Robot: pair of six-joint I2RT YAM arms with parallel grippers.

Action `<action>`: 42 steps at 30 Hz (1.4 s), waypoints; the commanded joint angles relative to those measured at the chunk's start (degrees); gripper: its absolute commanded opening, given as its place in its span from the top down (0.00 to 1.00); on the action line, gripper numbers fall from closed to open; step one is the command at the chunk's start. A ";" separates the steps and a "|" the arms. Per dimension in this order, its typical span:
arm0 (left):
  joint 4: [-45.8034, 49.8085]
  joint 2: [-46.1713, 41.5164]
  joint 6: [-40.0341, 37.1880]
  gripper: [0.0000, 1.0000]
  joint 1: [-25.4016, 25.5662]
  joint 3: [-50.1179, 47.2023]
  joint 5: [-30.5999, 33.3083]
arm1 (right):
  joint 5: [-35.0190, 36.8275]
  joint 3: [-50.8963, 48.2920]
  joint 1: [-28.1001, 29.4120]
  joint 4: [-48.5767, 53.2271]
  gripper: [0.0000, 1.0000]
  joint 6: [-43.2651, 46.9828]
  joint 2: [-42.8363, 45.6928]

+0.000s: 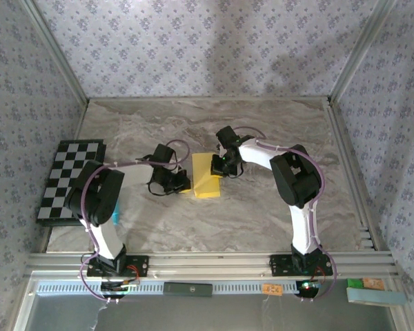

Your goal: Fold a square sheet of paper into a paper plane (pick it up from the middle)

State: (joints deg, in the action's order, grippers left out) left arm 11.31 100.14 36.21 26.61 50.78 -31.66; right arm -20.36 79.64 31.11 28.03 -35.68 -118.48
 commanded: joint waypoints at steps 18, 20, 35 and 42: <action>5.03 6.12 0.95 0.95 5.86 3.09 1.02 | 11.47 -5.26 -1.71 5.54 0.95 -0.80 -6.39; 7.47 5.74 -0.55 0.96 5.81 1.92 2.59 | 11.56 -5.41 -1.77 5.54 0.95 -0.81 -6.42; 2.13 -6.16 1.10 0.96 6.24 -0.20 2.13 | 11.82 -5.76 -1.93 5.20 0.96 -0.87 -6.15; -0.81 -0.44 3.95 0.96 8.18 3.01 3.18 | 11.44 -5.72 -1.85 4.93 0.96 -1.32 -6.07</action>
State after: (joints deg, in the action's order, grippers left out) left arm 11.62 97.17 38.70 34.06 52.05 -29.04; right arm -20.58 78.52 31.00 26.59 -36.10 -117.99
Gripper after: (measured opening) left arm 0.046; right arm 0.051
